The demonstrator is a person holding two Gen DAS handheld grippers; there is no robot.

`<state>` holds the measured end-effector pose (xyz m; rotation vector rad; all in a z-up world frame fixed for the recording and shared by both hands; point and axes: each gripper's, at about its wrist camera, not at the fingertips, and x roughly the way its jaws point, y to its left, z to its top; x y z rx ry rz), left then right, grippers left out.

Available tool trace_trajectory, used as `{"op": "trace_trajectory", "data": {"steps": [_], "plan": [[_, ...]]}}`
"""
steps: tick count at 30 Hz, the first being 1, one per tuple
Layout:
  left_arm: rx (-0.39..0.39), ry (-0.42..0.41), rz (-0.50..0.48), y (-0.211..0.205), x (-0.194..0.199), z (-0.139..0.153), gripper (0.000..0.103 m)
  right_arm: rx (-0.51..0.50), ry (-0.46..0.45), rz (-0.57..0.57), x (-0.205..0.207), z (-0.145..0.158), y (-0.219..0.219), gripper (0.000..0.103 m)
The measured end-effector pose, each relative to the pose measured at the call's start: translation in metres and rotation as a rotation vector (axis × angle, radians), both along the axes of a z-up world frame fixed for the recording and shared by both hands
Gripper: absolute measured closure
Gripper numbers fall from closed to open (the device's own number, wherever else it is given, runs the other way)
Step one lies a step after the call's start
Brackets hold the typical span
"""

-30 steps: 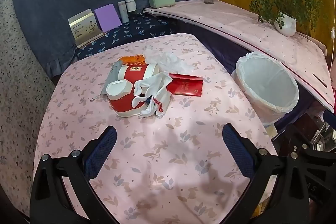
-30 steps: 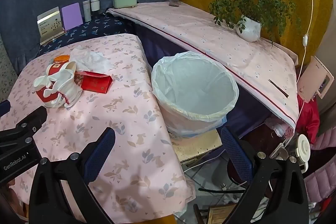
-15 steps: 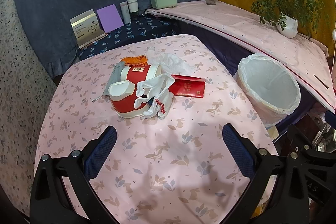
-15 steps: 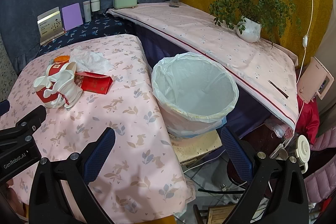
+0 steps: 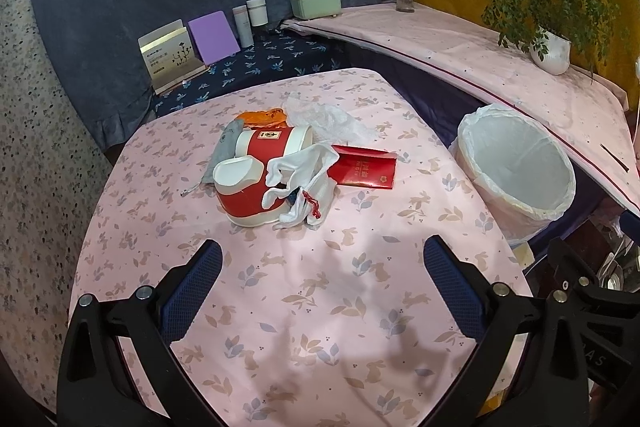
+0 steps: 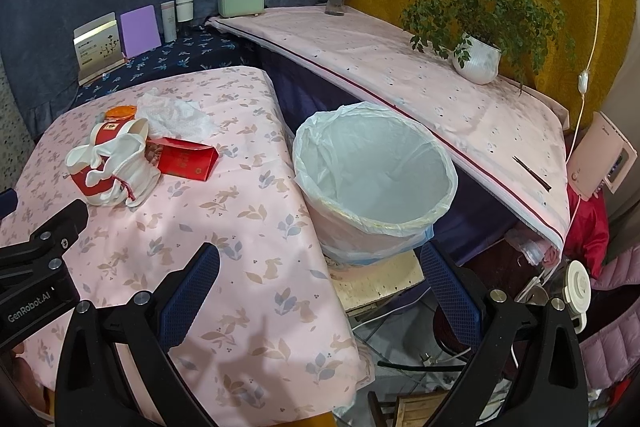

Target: Collect trash

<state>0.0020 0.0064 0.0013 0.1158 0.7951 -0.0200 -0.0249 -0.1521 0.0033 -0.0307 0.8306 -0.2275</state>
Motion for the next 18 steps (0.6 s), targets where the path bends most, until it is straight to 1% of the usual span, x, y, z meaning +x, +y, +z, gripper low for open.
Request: {"op": "trace_trajectory", "data": {"steps": [18], "plan": [[0.0, -0.006, 0.015, 0.0022, -0.0017, 0.0004, 0.007, -0.003, -0.003, 0.009, 0.0007, 0.002, 0.0066, 0.007]]}}
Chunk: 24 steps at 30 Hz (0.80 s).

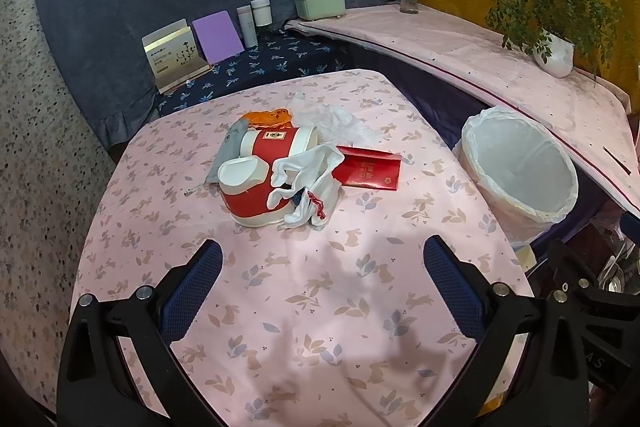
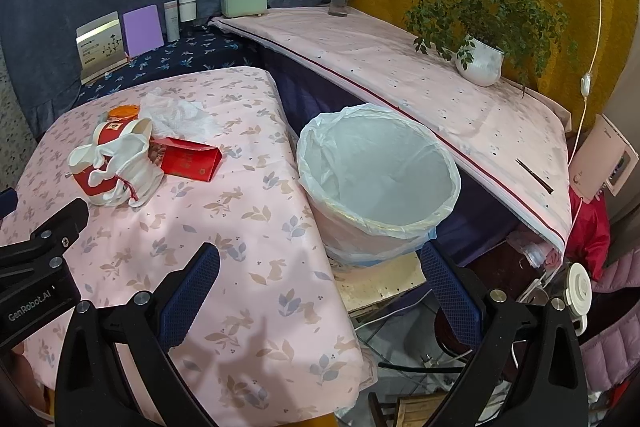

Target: Collect trash

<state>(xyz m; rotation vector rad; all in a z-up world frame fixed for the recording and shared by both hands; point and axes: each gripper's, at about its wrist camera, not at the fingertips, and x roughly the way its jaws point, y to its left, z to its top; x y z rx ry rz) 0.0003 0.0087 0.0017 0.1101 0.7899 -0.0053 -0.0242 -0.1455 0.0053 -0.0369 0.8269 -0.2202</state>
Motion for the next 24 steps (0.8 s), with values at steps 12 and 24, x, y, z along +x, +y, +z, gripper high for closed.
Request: {"op": "trace_trajectory", "data": {"steps": [12, 24], "plan": [[0.0, 0.002, 0.0, 0.0008, -0.0004, 0.0004, 0.007, 0.0, 0.0, 0.0, 0.0, 0.0, -0.0001, 0.007], [-0.003, -0.007, -0.014, -0.0012, 0.0007, 0.0009, 0.007, -0.002, -0.001, -0.001, 0.0007, 0.0002, 0.0007, 0.007]]}}
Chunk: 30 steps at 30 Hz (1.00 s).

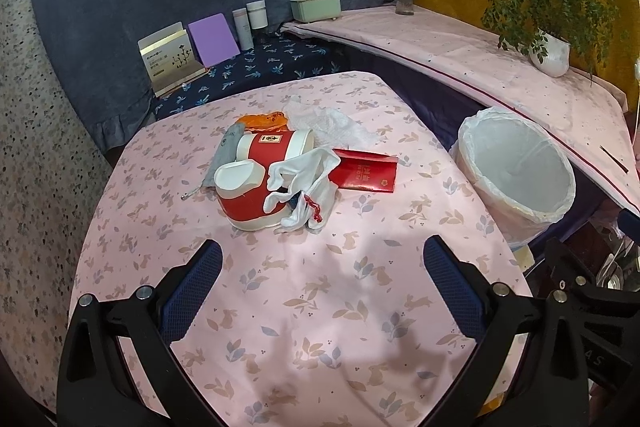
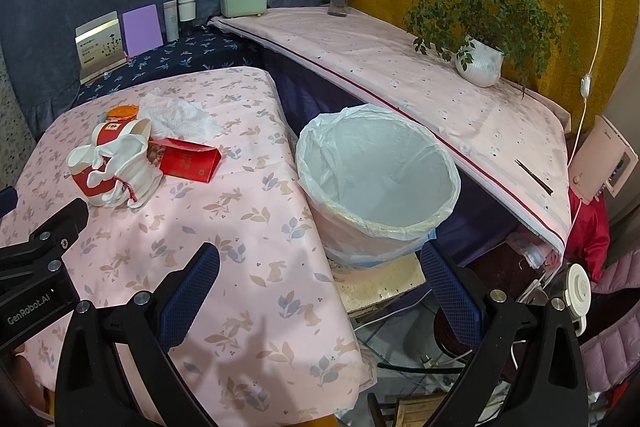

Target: Collect trash

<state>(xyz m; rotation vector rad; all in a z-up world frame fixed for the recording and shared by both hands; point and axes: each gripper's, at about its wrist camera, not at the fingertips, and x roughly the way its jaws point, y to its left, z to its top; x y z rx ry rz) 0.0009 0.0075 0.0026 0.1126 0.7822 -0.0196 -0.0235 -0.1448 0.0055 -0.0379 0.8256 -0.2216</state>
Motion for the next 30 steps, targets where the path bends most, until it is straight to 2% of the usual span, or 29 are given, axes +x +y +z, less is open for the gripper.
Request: {"op": "trace_trajectory", "data": {"steps": [21, 30], "plan": [[-0.005, -0.007, 0.009, 0.0006, -0.0011, 0.0023, 0.007, 0.001, -0.006, -0.013, 0.0004, 0.0015, -0.0057, 0.007], [-0.018, 0.015, 0.012, 0.0038, 0.0008, -0.001, 0.007, 0.001, -0.006, -0.012, 0.0004, 0.0016, -0.006, 0.007]]}}
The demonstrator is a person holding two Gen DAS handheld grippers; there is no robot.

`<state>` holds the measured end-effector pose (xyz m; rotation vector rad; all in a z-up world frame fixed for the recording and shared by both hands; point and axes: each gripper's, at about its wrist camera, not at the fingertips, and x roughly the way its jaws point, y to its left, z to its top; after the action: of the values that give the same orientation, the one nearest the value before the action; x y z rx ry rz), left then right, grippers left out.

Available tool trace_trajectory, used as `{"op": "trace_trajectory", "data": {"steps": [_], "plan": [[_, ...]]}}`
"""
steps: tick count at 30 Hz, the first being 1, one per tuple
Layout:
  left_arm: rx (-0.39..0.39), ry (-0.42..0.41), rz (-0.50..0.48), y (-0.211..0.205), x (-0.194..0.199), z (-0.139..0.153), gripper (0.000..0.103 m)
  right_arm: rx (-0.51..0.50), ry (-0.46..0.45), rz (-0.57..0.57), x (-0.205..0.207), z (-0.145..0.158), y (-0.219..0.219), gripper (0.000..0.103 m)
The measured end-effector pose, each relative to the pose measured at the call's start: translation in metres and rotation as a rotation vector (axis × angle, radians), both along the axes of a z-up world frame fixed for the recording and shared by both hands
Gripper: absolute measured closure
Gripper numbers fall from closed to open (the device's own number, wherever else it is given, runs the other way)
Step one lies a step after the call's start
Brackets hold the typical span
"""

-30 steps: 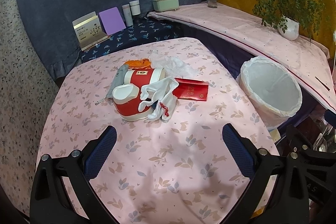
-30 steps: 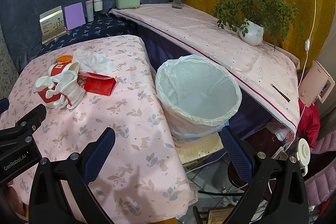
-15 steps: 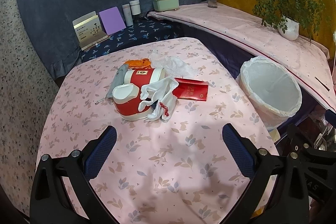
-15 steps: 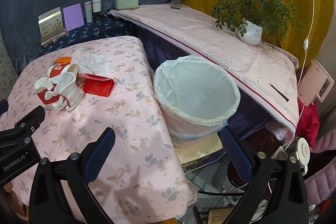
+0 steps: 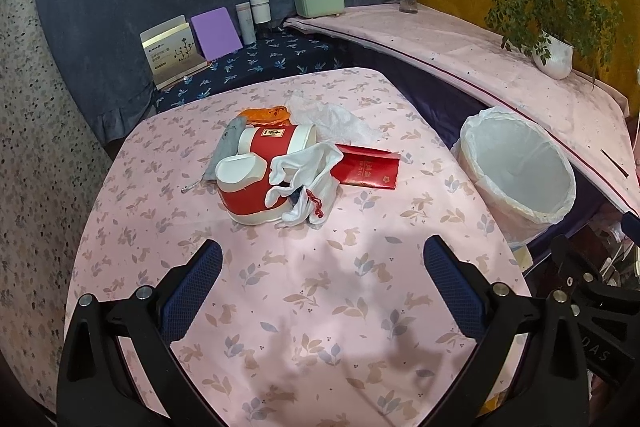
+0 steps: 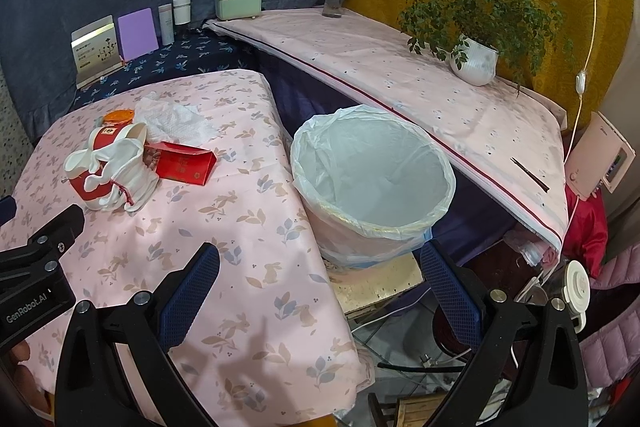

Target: Collect trash

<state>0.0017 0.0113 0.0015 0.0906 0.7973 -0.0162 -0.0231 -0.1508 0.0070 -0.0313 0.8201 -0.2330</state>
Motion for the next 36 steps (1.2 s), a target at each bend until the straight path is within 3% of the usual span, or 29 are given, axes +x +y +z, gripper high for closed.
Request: {"op": "trace_trajectory", "data": {"steps": [15, 28, 36], "plan": [[-0.02, -0.026, 0.036, 0.013, 0.005, -0.002, 0.007, 0.013, -0.001, -0.002, 0.005, -0.001, 0.001, 0.007], [-0.045, 0.013, 0.103, 0.063, 0.028, -0.02, 0.007, 0.082, 0.006, 0.045, 0.034, -0.012, 0.023, 0.007], [-0.047, 0.029, 0.173, 0.104, 0.049, -0.029, 0.007, 0.111, -0.009, 0.159, 0.065, -0.02, 0.066, 0.007]]}}
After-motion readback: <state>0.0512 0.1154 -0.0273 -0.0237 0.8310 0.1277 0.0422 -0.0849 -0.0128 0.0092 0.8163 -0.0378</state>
